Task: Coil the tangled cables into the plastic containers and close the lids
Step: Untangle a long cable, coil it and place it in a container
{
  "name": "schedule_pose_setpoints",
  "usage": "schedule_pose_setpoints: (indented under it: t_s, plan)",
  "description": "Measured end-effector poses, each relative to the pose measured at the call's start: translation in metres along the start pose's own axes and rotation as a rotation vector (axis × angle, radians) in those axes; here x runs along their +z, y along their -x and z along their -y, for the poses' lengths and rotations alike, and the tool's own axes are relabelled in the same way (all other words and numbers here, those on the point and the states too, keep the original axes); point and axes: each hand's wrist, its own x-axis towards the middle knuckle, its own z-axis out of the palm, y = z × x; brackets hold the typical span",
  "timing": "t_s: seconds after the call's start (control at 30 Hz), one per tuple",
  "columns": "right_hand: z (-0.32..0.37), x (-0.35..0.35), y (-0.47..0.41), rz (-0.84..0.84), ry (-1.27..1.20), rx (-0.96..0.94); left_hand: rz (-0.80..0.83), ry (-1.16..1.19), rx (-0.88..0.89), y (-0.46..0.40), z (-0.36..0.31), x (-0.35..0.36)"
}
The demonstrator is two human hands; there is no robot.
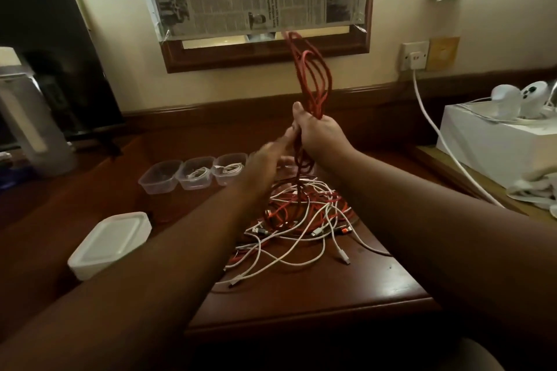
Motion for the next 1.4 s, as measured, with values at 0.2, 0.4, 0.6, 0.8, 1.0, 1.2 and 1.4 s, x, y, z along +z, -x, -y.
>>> schedule_pose_setpoints:
  t_s: [0.2,0.4,0.6,0.8,1.0,1.2,1.4]
  plan:
    - [0.018,-0.023,-0.010,-0.139,-0.183,-0.120,0.228,-0.169,0.011,0.012,0.016,-0.010]
    - [0.023,-0.035,-0.009,-0.154,-0.175,-0.263,0.302,-0.186,0.018,0.012,0.005,-0.004]
    - [0.007,-0.046,-0.010,-0.171,-0.009,-0.330,0.281,-0.282,-0.007,0.015,0.014,-0.002]
    - [0.001,-0.065,-0.013,-0.139,0.168,-0.318,-0.050,-0.103,0.108,0.011,0.005,-0.031]
    - [-0.013,-0.051,0.001,0.060,0.351,-0.170,-0.075,0.621,0.101,0.002,-0.034,-0.053]
    - [-0.015,-0.021,0.024,0.273,0.322,-0.102,-0.105,0.610,0.158,0.002,-0.057,-0.032]
    - [-0.017,-0.009,0.030,0.396,0.329,0.049,-0.316,0.547,0.145,-0.003,-0.075,-0.025]
